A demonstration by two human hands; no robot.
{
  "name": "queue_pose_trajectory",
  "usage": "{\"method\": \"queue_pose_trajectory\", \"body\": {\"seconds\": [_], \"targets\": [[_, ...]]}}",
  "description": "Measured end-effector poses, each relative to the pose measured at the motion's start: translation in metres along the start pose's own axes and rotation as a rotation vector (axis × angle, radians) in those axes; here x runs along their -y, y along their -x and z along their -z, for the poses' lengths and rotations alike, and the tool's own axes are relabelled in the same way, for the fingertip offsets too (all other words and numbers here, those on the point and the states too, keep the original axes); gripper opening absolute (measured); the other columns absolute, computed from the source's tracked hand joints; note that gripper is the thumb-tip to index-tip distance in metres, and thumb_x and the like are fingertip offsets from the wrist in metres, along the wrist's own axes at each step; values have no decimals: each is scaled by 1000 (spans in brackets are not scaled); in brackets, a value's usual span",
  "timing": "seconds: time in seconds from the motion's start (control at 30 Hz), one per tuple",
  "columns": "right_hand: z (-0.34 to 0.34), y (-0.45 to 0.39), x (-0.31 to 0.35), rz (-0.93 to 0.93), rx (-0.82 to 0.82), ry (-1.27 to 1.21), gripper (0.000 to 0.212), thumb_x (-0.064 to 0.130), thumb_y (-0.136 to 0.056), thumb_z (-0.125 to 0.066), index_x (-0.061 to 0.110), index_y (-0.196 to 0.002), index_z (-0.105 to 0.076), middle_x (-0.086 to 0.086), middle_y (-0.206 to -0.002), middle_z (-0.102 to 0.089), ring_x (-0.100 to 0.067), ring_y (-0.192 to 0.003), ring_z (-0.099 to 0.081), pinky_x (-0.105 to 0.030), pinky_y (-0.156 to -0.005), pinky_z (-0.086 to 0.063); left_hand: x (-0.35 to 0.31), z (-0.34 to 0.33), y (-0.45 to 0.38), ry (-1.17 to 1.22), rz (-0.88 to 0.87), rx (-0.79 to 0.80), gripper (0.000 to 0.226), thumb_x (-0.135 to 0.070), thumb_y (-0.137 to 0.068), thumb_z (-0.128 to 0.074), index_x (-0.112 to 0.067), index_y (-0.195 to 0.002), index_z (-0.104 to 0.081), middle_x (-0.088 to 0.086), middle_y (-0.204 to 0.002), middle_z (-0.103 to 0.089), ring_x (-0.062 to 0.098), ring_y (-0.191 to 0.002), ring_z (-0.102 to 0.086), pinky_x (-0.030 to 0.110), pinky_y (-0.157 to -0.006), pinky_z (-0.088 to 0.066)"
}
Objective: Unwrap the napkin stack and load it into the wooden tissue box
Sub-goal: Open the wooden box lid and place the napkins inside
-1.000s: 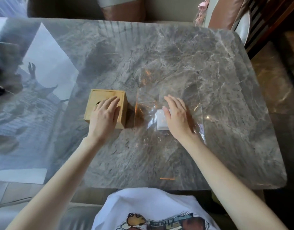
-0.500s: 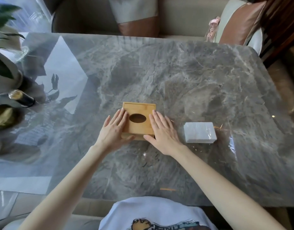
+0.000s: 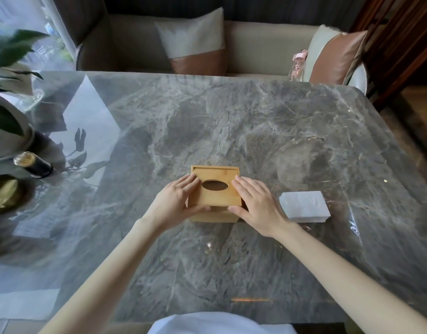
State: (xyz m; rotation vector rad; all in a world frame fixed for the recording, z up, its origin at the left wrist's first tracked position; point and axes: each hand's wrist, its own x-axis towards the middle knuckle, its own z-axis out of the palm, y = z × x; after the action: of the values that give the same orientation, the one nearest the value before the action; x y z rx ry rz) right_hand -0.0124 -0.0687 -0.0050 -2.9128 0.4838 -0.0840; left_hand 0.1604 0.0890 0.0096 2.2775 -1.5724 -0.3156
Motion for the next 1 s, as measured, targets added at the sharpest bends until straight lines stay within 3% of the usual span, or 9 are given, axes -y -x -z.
{"method": "queue_pose_trajectory", "body": {"seconds": [0.1, 0.2, 0.3, 0.37, 0.43, 0.5, 0.67, 0.9, 1.0], "targets": [[17, -8, 0, -61, -29, -235, 84, 71, -81, -18, 10, -131, -46, -8, -139, -49, -21, -130, -41, -33, -107, -29, -3, 16, -11, 167, 77, 29, 99, -77, -59, -47, -10, -132, -47, 10, -139, -50, 18, -129, -46, 21, -106, -30], [33, -20, -1, -223, -17, -499, 70, 66, -76, -37, 17, -123, -56, -3, -129, -58, -16, -122, -48, -31, -100, -35, -2, 27, -25, 279, 172, -32, 87, -79, -55, -44, -17, -112, -64, 11, -90, -73, 18, -78, -66, 14, -66, -44], [44, -29, -4, -377, 2, -748, 46, 61, -77, -53, 26, -104, -68, 2, -103, -69, -12, -100, -59, -30, -89, -42, 0, 34, -41, 333, 219, -37, 75, -77, -57, -49, -10, -82, -70, 7, -62, -64, 16, -60, -56, 17, -54, -37], [48, -40, -7, -429, -6, -773, 60, 67, -73, -51, 13, -89, -71, -4, -73, -65, -16, -75, -59, -32, -76, -40, -1, 39, -51, 327, 251, -11, 78, -76, -64, -49, -2, -74, -68, 7, -54, -52, 18, -58, -51, 23, -54, -37], [50, -53, -9, -481, -11, -793, 91, 81, -63, -46, -4, -92, -63, -25, -79, -66, -34, -77, -60, -36, -78, -43, 0, 42, -61, 341, 299, 14, 72, -68, -75, -49, 0, -78, -70, 15, -59, -59, 23, -67, -56, 24, -58, -40], [52, -63, -10, -518, 23, -825, 103, 85, -59, -43, -9, -98, -58, -26, -99, -66, -31, -85, -65, -44, -90, -45, 2, 42, -69, 363, 341, 28, 75, -67, -78, -46, 4, -82, -70, 20, -74, -70, 26, -81, -63, 26, -67, -45], [54, -81, -8, -546, 66, -797, 82, 68, -79, -38, -10, -92, -63, -20, -88, -71, -18, -72, -68, -25, -62, -44, -7, 37, -80, 327, 500, -34, 92, -82, -64, -32, 1, -72, -69, 17, -76, -70, 28, -81, -64, 38, -80, -51], [64, -85, -7, -537, 122, -720, 73, 62, -86, -33, -3, -87, -67, -12, -82, -68, -18, -71, -64, -26, -60, -46, -22, 37, -79, 217, 564, -23, 76, -76, -77, -28, -6, -60, -55, 15, -79, -65, 35, -83, -62, 39, -78, -50], [67, -74, -7, -503, 107, -541, 54, 52, -87, -41, 3, -74, -61, -10, -76, -62, -27, -77, -60, -34, -68, -43, -36, 40, -70, -63, 512, -48, 58, -53, -90, -33, -3, -77, -59, 17, -90, -64, 37, -91, -60, 34, -72, -40]]}}
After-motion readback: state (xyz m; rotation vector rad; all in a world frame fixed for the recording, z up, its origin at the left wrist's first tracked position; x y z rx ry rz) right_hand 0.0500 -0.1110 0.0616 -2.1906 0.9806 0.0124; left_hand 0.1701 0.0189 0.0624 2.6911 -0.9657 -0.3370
